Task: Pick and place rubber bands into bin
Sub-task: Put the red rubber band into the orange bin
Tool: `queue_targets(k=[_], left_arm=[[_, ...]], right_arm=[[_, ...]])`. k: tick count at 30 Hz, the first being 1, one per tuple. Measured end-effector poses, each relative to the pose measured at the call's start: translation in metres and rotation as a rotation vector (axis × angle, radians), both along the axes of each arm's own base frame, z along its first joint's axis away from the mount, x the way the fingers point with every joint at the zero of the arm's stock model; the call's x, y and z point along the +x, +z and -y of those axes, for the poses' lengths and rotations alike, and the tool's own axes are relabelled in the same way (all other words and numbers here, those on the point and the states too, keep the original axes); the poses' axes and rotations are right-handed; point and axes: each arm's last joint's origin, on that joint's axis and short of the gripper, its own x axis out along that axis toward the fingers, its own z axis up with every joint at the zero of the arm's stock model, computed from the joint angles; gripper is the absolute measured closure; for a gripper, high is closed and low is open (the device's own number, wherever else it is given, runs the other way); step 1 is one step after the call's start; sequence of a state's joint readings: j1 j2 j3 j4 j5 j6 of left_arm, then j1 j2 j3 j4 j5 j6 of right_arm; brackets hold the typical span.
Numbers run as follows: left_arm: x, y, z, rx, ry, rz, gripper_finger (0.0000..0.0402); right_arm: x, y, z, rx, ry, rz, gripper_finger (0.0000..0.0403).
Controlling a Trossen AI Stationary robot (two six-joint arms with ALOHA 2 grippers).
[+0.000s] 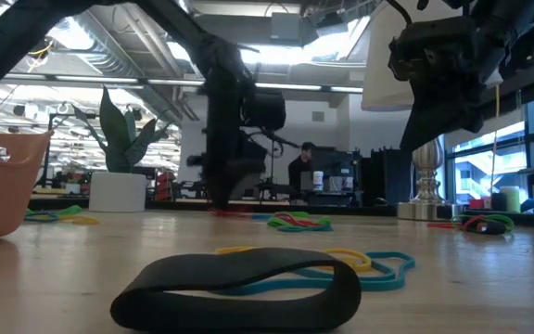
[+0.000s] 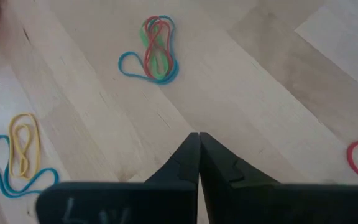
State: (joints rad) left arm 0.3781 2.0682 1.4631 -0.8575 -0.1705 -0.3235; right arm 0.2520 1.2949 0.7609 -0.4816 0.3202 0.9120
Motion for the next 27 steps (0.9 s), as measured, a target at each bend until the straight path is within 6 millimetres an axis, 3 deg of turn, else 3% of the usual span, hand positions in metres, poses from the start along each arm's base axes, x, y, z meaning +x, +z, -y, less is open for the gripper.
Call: queue_targets(k=[7,17,23,27], left_arm=[[-0.015,0.061,0.019,0.048,-0.011,0.071,0.0399],[-0.051,0.141,0.083,0.095,0.040,0.198,0.0399],[-0.080,0.164,0.138,0.061,0.103,0.179,0.0399],[-0.097,0.170,0.179,0.027,0.146,0.151,0.0399]], right_arm=[[0.000,0.000,0.000,-0.015,0.021,-0.002,0.0393],[0.001,0.001,0.000,-0.065,0.095,-0.008,0.0393],[0.002,0.001,0.000,-0.101,0.146,-0.013,0.0393],[0.003,0.002,0.000,-0.116,0.170,-0.003,0.0393]])
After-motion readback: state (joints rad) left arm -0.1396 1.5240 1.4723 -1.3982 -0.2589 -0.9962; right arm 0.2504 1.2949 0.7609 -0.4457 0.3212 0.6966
